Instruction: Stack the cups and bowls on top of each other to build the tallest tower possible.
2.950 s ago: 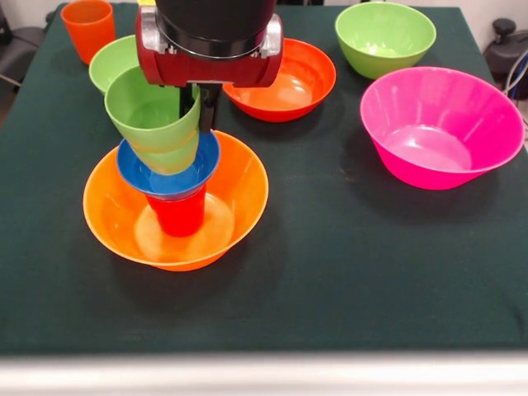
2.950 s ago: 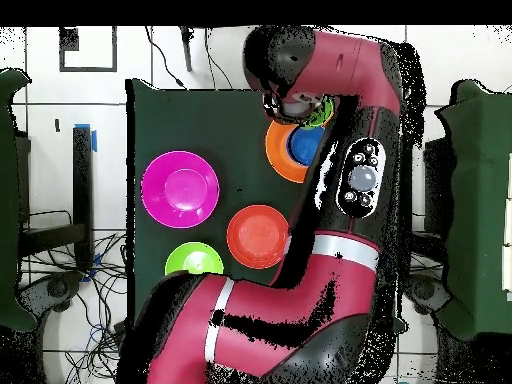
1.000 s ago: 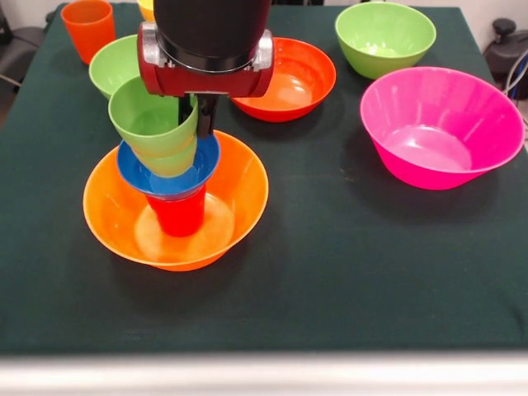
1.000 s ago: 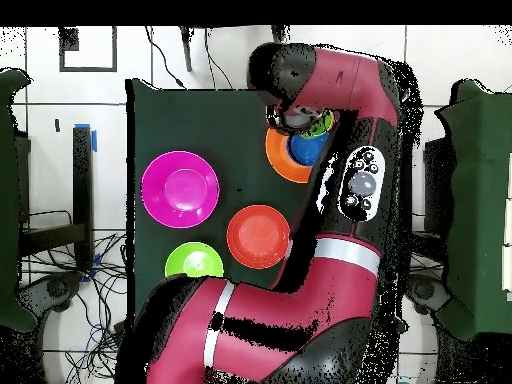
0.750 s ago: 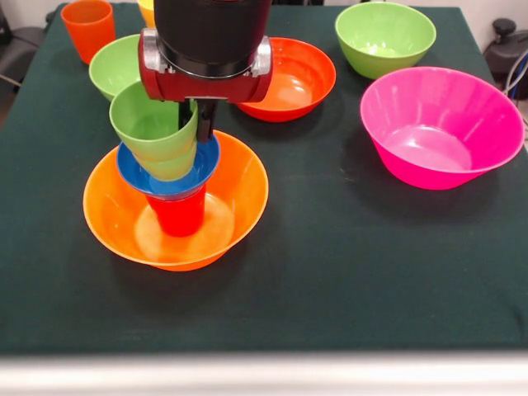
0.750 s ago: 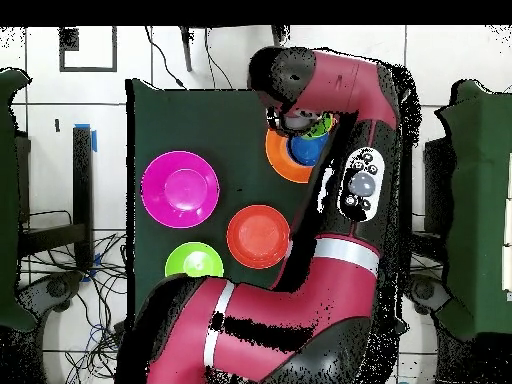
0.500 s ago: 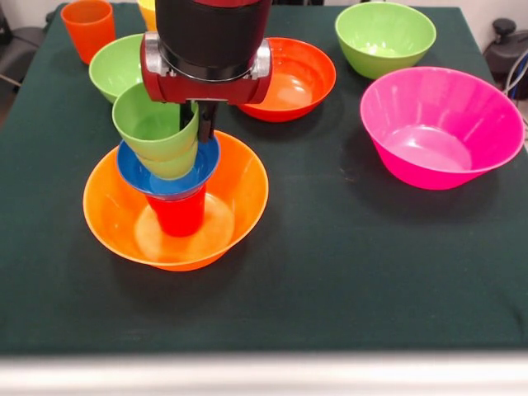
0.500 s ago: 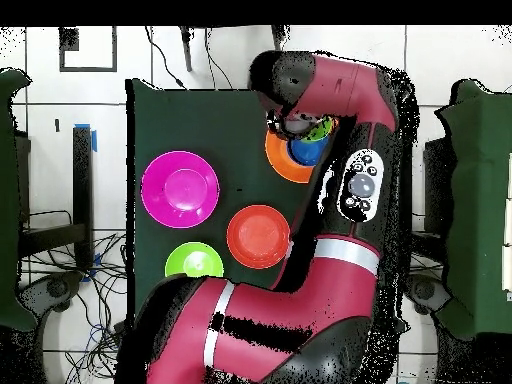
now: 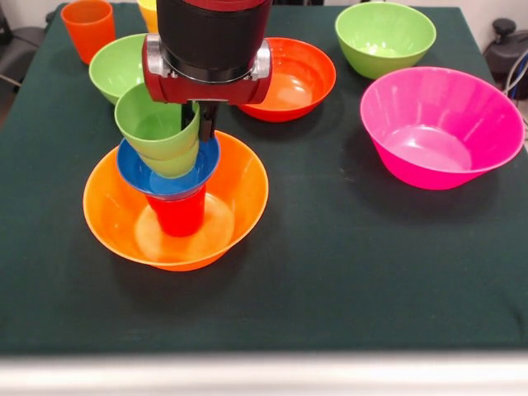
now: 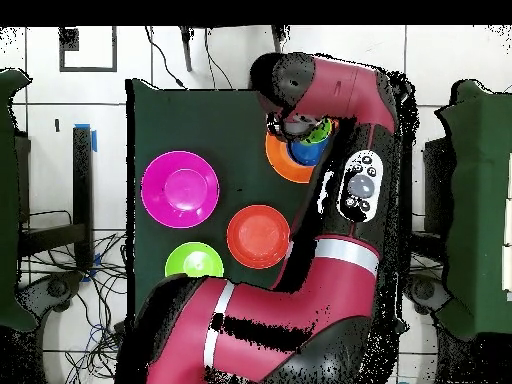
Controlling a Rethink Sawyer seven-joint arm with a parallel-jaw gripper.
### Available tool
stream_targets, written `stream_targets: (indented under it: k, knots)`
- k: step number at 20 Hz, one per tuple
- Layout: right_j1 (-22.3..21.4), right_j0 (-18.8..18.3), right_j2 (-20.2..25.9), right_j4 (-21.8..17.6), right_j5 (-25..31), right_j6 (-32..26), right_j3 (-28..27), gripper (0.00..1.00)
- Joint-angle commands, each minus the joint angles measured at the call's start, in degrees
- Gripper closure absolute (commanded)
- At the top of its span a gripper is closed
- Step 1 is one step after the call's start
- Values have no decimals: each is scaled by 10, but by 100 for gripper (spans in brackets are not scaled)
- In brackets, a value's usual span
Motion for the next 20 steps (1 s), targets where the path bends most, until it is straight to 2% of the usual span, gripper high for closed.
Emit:
stream_targets:
  k: [1, 12, 20]
  knots:
    - [-6, -3, 39, -16, -20, 31, 64, 100]
    - [-24, -6, 40, -19, -50, 26, 106, 100]
    - [-16, -7, 41, -22, -53, 29, 98, 100]
